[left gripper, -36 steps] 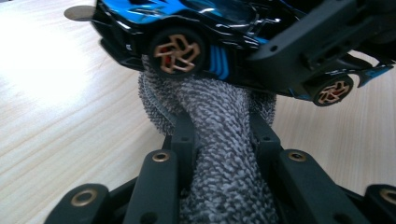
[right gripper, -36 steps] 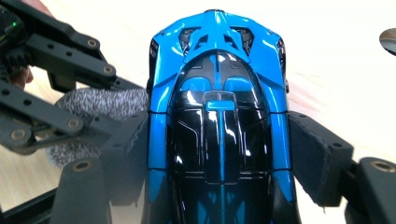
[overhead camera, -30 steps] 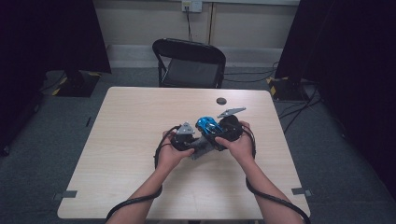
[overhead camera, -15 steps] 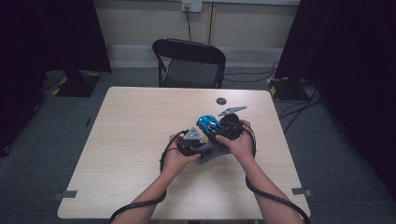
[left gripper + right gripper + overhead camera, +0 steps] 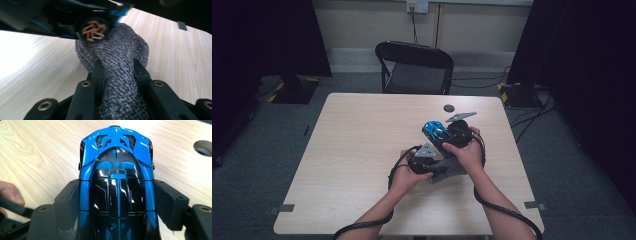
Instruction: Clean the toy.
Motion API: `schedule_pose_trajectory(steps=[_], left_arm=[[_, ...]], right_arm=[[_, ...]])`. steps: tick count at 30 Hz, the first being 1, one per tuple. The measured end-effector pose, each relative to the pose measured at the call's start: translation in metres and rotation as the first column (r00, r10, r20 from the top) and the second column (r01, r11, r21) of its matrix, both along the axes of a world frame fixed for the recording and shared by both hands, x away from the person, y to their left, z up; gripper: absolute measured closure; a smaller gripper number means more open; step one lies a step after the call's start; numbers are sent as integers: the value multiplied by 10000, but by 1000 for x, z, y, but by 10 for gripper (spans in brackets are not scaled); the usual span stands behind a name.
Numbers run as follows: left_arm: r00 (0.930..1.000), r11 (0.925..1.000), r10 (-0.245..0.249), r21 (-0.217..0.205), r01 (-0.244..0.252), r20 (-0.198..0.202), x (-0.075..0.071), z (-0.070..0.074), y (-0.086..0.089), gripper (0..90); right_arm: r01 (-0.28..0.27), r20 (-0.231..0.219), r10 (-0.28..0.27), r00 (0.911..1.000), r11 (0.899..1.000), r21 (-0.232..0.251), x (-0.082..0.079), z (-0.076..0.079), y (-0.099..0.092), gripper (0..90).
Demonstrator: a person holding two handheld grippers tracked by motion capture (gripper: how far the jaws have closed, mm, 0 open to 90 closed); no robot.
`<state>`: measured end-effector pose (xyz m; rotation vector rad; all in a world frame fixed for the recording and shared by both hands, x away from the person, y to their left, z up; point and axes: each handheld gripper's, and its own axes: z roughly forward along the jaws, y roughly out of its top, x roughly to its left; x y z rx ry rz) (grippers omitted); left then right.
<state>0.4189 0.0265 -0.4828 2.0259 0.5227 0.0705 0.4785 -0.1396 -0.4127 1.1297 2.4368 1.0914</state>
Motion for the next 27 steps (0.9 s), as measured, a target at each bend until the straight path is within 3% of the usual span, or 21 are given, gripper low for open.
schedule_pose_trajectory(steps=[7,12,16,21,27], left_arm=[[9987,9987,-504,107,503,72,-7,1,1,693],[9996,9994,-290,193,289,37,-3,6,21,694],[9994,9990,301,328,-306,146,5,11,45,693],[9908,9907,1295,383,-1309,385,18,20,71,692],[9664,9671,2475,437,-2508,693,37,30,90,691]], right_arm=[[10,-26,-10,10000,10000,-93,3,3,-2,283],[139,49,-138,9999,9999,-44,3,5,-8,284],[224,11,-224,9997,9997,65,3,5,-16,283],[249,-69,-248,9997,9996,95,-1,1,-23,283],[-35,-101,36,9999,9999,125,-7,-1,-24,283]])
